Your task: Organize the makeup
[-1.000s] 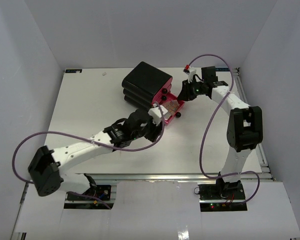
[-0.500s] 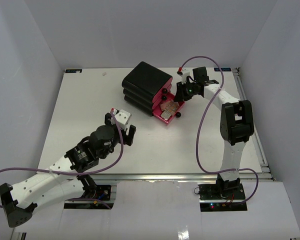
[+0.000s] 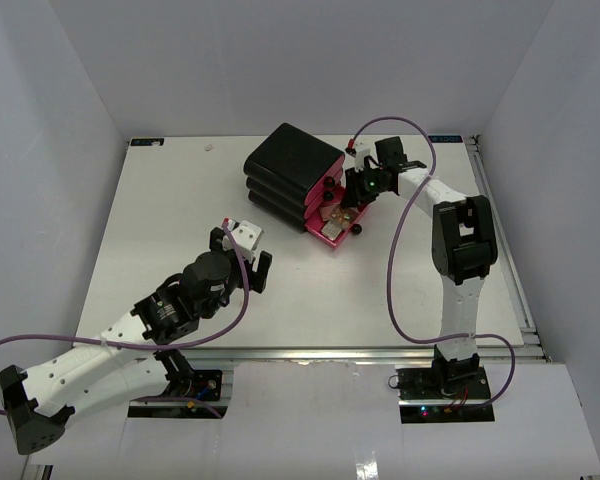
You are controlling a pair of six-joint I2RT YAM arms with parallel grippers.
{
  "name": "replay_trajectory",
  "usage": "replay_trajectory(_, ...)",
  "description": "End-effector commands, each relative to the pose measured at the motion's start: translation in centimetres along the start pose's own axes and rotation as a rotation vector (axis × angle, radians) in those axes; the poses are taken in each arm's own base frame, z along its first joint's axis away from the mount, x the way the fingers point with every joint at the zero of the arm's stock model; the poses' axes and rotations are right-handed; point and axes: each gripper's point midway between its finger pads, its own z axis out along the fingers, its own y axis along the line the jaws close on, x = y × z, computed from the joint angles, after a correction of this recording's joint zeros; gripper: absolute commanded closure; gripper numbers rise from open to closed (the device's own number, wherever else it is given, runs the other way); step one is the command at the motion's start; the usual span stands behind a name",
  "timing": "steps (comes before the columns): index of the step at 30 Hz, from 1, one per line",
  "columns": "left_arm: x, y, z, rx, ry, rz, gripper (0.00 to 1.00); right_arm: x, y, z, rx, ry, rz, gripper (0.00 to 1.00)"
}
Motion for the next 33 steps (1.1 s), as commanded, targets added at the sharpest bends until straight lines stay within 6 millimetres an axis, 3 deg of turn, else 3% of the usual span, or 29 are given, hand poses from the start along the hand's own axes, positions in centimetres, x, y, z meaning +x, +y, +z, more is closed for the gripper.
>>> replay_trajectory(1, -0.3, 0.3, -0.3, -0.013, -0.014, -0.019, 0.14, -0.9, -0.5, 0.6, 0.009, -0.009, 0.005, 0.74)
replay_trajectory(10, -0.1, 0.3, -0.1, -0.018, -0.007, -0.015, 0.14, -1.0, -1.2, 1.8, 0.012, -0.005, 0.026, 0.74)
replay_trajectory(20, 0.2, 0.4, 0.0, -0.026, 0.001, -0.011, 0.13, -2.6, -1.7, 2.6, 0.005, -0.03, 0.036, 0.74)
replay_trajectory(27, 0.3, 0.4, 0.1, -0.03, 0.006, -0.006, 0.13, -3.1, -1.3, 2.4, -0.009, -0.041, 0.036, 0.74)
replay_trajectory(33, 0.3, 0.4, 0.2, -0.03, 0.006, -0.007, 0.13, -4.1, -0.5, 1.0, -0.012, -0.069, 0.01, 0.74)
